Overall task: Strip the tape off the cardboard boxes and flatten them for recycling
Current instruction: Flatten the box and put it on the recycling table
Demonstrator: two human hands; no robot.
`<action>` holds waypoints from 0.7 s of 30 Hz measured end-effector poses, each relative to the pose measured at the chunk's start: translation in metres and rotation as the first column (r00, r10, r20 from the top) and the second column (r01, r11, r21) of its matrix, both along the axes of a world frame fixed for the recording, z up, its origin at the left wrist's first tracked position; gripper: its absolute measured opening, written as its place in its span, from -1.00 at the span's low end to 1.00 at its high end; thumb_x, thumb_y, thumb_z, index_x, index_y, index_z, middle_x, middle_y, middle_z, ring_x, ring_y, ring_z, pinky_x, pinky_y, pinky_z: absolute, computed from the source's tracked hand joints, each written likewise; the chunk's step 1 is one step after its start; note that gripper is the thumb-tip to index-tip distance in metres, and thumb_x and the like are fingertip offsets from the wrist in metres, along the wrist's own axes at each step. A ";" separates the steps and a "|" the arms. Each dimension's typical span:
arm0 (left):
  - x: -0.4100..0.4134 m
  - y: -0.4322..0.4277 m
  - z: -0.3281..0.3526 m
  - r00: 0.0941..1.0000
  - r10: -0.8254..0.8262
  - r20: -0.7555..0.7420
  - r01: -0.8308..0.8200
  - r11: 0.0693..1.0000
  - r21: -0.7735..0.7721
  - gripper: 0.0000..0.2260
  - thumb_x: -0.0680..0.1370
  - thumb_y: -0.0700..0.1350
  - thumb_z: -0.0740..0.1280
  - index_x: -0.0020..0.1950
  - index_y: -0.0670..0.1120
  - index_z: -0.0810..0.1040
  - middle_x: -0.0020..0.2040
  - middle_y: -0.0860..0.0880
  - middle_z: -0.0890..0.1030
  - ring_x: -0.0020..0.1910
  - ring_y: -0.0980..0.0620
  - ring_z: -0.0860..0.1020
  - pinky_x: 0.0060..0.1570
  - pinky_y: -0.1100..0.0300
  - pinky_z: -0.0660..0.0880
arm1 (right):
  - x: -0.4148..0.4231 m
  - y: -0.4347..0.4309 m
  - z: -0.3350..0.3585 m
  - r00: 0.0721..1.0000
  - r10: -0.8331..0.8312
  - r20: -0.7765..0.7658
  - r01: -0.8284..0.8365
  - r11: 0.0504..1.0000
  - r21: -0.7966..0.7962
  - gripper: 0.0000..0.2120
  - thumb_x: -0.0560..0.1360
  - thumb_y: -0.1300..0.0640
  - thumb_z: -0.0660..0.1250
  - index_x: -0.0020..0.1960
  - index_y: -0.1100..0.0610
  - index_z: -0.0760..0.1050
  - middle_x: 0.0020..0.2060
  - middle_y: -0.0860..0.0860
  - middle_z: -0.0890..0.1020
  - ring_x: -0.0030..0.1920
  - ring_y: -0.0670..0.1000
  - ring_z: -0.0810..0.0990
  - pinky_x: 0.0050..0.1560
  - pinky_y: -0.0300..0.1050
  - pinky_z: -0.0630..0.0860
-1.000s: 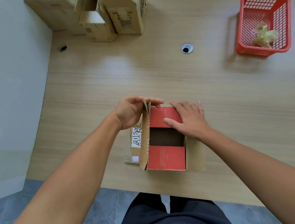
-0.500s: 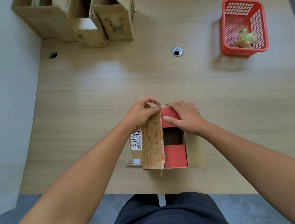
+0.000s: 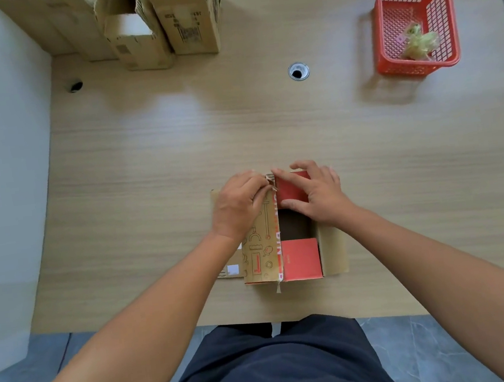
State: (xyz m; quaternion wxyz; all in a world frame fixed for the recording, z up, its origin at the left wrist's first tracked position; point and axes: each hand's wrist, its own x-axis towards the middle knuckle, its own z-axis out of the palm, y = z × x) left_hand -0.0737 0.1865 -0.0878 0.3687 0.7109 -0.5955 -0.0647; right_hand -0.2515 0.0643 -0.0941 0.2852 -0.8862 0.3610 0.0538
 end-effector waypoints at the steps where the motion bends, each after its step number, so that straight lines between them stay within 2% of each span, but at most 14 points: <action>1: 0.000 0.001 0.000 1.000 -0.015 0.010 0.015 1.000 -0.001 -0.96 0.50 -0.27 0.51 -0.10 -0.22 0.68 -0.04 -0.09 0.71 0.02 -0.11 0.65 0.12 0.06 0.54 | 0.000 0.000 0.001 1.000 0.012 0.005 -0.012 1.000 -0.001 -0.39 0.55 -0.31 0.31 0.52 -0.46 0.14 0.47 -0.06 0.28 0.43 0.13 0.28 0.54 0.33 -0.01; 5: -0.004 0.004 0.004 0.999 -0.008 -0.038 0.011 0.998 0.068 -0.96 0.50 -0.28 0.51 -0.10 -0.24 0.70 0.04 -0.14 0.70 0.10 -0.17 0.65 0.16 0.02 0.53 | 0.000 -0.001 0.005 0.997 0.054 -0.046 -0.055 0.998 -0.035 -0.45 0.58 -0.32 0.23 0.52 -0.46 0.14 0.45 -0.06 0.29 0.39 0.13 0.28 0.49 0.29 0.09; 8: -0.007 0.012 0.005 0.991 -0.020 -0.130 0.038 0.989 0.141 -0.95 0.52 -0.25 0.50 -0.07 -0.23 0.72 0.12 -0.15 0.66 0.27 -0.19 0.57 0.26 -0.04 0.52 | 0.001 0.001 0.007 0.992 0.075 -0.106 -0.086 0.991 -0.105 -0.43 0.57 -0.38 0.14 0.54 -0.47 0.06 0.44 -0.05 0.30 0.38 0.14 0.29 0.45 0.32 0.14; 10: -0.008 0.021 0.005 0.982 -0.072 -0.172 0.100 0.982 0.161 -0.95 0.54 -0.27 0.47 -0.08 -0.25 0.70 0.14 -0.17 0.65 0.41 -0.24 0.46 0.39 -0.01 0.42 | 0.002 0.003 0.008 0.989 0.079 -0.127 -0.098 0.983 -0.154 -0.41 0.56 -0.41 0.10 0.55 -0.46 0.04 0.46 -0.04 0.30 0.40 0.16 0.29 0.45 0.37 0.13; 12: -0.007 0.025 0.005 0.977 -0.105 -0.188 0.138 0.975 0.173 -0.94 0.55 -0.29 0.45 -0.09 -0.28 0.67 0.10 -0.16 0.66 0.48 -0.27 0.38 0.45 0.02 0.32 | 0.003 0.007 0.009 0.986 0.091 -0.138 -0.114 0.978 -0.172 -0.40 0.58 -0.38 0.12 0.58 -0.43 0.01 0.51 -0.02 0.26 0.45 0.18 0.25 0.47 0.46 0.08; 15: -0.005 0.024 0.006 0.976 -0.116 -0.183 0.152 0.968 0.197 -0.94 0.56 -0.29 0.43 -0.08 -0.28 0.65 0.06 -0.17 0.68 0.48 -0.28 0.39 0.49 -0.04 0.32 | 0.004 0.011 0.011 0.984 0.148 -0.101 -0.164 0.969 -0.186 -0.36 0.61 -0.27 0.21 0.58 -0.39 -0.04 0.56 0.01 0.23 0.47 0.21 0.24 0.48 0.51 0.02; 19: -0.006 0.027 0.007 0.981 -0.107 -0.165 0.135 0.976 0.170 -0.95 0.56 -0.26 0.45 -0.08 -0.23 0.66 0.10 -0.12 0.69 0.45 -0.25 0.43 0.46 0.04 0.33 | 0.004 0.010 0.011 0.987 0.143 -0.071 -0.154 0.971 -0.185 -0.43 0.61 -0.23 0.28 0.57 -0.36 0.17 0.53 -0.05 0.33 0.47 0.17 0.28 0.50 0.39 0.09; 21: -0.009 0.032 0.006 0.978 -0.128 -0.166 0.152 0.978 0.145 -0.95 0.55 -0.25 0.46 -0.08 -0.23 0.67 0.12 -0.13 0.67 0.40 -0.24 0.47 0.45 -0.07 0.36 | 0.003 0.008 0.010 0.989 0.138 -0.046 -0.144 0.974 -0.173 -0.43 0.59 -0.20 0.31 0.56 -0.33 0.22 0.52 -0.06 0.34 0.47 0.14 0.27 0.50 0.32 0.16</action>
